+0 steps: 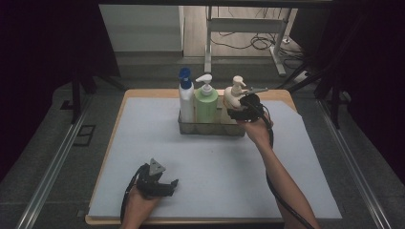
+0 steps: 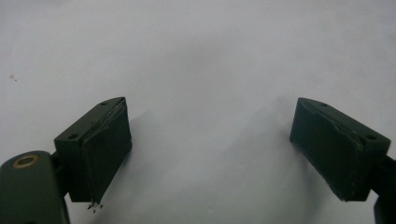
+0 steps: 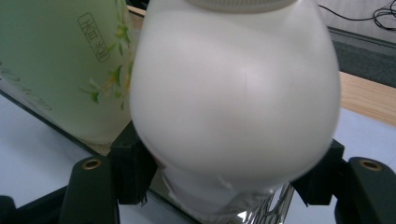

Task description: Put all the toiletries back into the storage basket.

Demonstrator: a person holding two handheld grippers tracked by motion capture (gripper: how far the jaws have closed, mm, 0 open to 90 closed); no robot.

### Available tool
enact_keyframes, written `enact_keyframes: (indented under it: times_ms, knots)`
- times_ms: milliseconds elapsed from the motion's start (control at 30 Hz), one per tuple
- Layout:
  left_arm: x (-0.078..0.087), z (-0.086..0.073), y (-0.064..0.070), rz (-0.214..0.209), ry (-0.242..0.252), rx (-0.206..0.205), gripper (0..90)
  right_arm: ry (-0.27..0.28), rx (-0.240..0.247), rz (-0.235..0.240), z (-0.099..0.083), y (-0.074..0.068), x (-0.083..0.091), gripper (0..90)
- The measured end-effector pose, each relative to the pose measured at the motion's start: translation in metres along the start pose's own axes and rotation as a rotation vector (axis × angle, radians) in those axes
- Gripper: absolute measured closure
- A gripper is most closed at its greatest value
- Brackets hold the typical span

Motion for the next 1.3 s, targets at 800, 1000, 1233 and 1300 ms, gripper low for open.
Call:
enact_keyframes:
  times_ms: [800, 1000, 1233, 1300]
  knots:
    - [0.000, 0.000, 0.000, 0.001, 0.000, 0.000, 12.1, -0.007, -0.005, 0.046, -0.028, 0.015, 0.028, 41.4]
    - [0.000, 0.000, 0.000, 0.001, 0.000, 0.000, 12.1, -0.016, 0.034, 0.016, -0.034, 0.023, 0.035, 47.7]
    - [0.000, 0.000, 0.000, 0.001, 0.000, 0.000, 12.1, -0.014, 0.008, 0.006, -0.037, 0.036, 0.035, 61.5]
    - [0.000, 0.000, 0.000, 0.001, 0.000, 0.000, 12.1, -0.019, 0.004, 0.000, -0.037, 0.038, 0.032, 68.9]
Point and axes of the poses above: each handheld gripper's, and its own axes: x roughly backward along the jaws, z roughly out of its top, y roughly to its right, the point moved 6 cm from there along -x, roughly forward along the jaws, and after that the axes turned 9 degrees about -z, right-handed, at the moved point
